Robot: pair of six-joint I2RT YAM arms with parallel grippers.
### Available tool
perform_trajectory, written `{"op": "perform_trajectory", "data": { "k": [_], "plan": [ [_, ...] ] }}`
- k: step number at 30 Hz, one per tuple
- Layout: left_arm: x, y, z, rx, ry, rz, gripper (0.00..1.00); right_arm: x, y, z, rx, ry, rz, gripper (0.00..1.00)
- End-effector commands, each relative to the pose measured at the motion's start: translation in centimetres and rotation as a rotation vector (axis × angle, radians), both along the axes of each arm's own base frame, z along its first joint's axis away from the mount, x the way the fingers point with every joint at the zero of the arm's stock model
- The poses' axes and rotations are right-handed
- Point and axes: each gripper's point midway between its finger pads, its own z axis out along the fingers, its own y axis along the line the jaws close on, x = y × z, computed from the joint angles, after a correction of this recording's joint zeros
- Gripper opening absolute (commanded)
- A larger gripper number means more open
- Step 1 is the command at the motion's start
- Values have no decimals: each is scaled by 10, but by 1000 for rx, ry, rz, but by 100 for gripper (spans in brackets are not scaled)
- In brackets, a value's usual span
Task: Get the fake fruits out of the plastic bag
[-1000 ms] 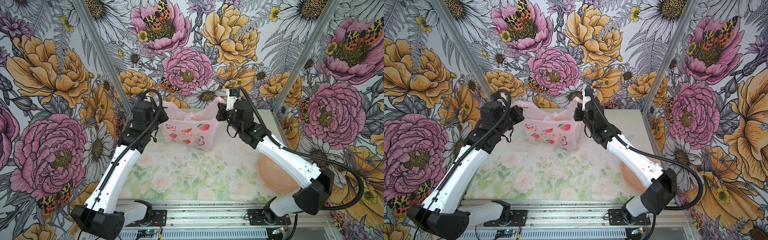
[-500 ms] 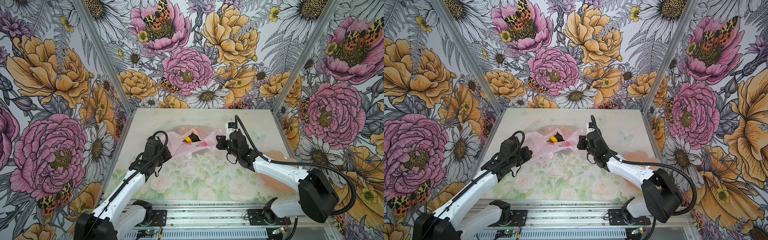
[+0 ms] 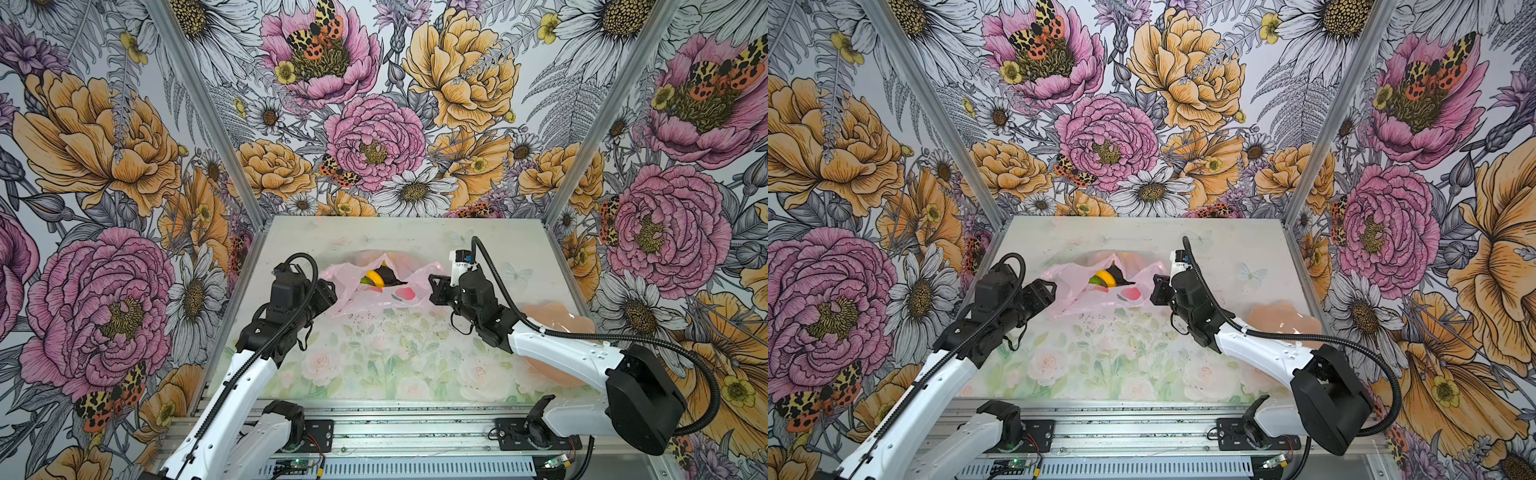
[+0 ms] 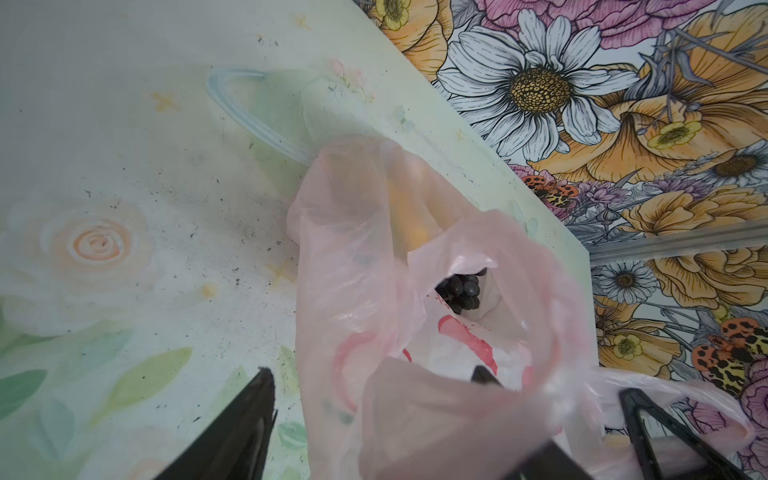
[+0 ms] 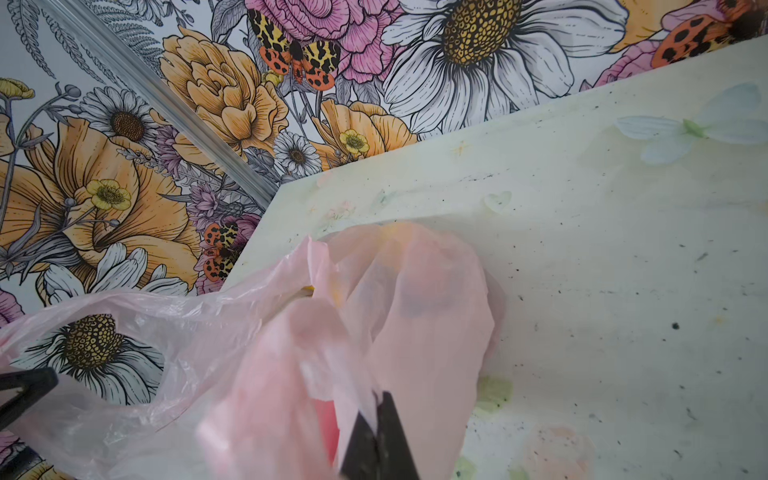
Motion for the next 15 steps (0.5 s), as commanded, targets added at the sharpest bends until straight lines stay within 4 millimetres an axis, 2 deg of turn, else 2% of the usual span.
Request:
{"op": "perform_trajectory", "data": {
  "k": [1, 3, 5, 7, 9, 12, 15],
  "plan": [
    [-12, 13, 30, 120, -25, 18, 79, 5, 4, 19, -17, -53, -7, 0],
    [-16, 16, 52, 190, -51, 25, 81, 6, 6, 18, -22, -53, -4, 0],
    [-21, 7, 77, 246, -102, -5, 79, 6, 7, 18, -27, -52, -3, 0],
    [-25, -16, 98, 285, -157, -70, 78, 6, 8, 19, -30, -54, -1, 0],
    [-26, -50, 109, 303, -182, -170, 77, 6, 8, 20, -33, -58, -5, 0],
    [-24, -101, 105, 293, -156, -298, 72, 6, 6, 24, -31, -68, -12, 0],
    [-21, -148, 85, 302, -103, -397, 69, 5, 7, 27, -24, -74, -11, 0]
  ]
}}
